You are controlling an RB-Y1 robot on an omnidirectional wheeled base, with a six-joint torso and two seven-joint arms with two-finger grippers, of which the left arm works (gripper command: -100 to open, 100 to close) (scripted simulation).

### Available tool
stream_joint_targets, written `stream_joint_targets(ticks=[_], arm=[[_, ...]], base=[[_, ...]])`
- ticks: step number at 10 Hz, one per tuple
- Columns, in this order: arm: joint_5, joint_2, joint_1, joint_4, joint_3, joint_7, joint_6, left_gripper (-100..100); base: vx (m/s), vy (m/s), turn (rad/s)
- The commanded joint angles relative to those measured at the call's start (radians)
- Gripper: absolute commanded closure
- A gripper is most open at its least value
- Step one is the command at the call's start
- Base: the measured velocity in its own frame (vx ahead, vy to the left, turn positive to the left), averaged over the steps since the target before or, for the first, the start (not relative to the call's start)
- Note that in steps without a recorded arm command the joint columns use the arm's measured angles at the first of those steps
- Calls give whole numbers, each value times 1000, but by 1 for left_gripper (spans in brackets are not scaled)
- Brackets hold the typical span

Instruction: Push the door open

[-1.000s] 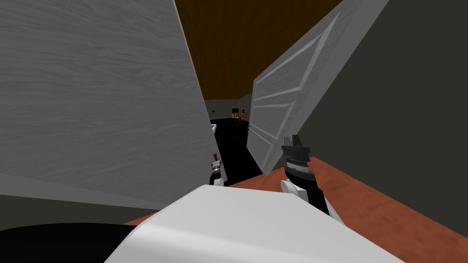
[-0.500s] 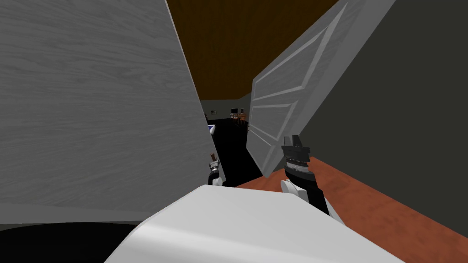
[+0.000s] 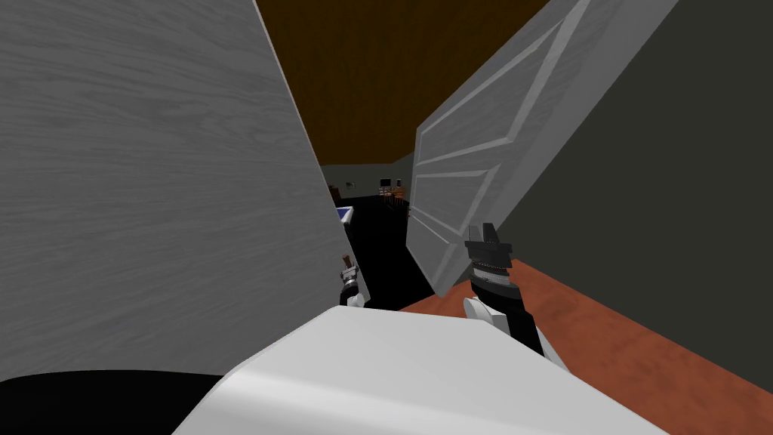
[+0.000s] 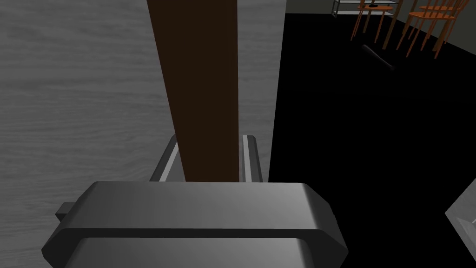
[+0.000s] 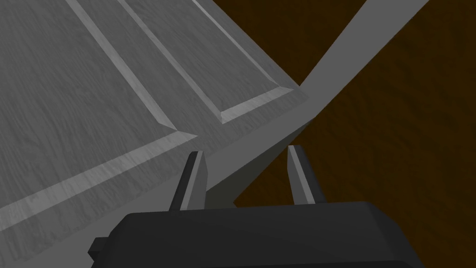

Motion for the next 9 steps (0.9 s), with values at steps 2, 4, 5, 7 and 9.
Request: stream_joint_targets(ticks=[2, 4, 5, 7, 9], arm=[[1, 10, -10, 16, 55, 4, -20, 100], [1, 8, -5, 12, 88, 2, -20, 100], [0, 7, -3, 10, 104, 1, -20, 100], [0, 7, -3, 10, 104, 1, -20, 100], [0, 3, 2, 5, 136, 0, -20, 100]], base=[[99, 11, -28], [95, 7, -41], [94, -3, -12], [48, 2, -5], [73, 12, -34]])
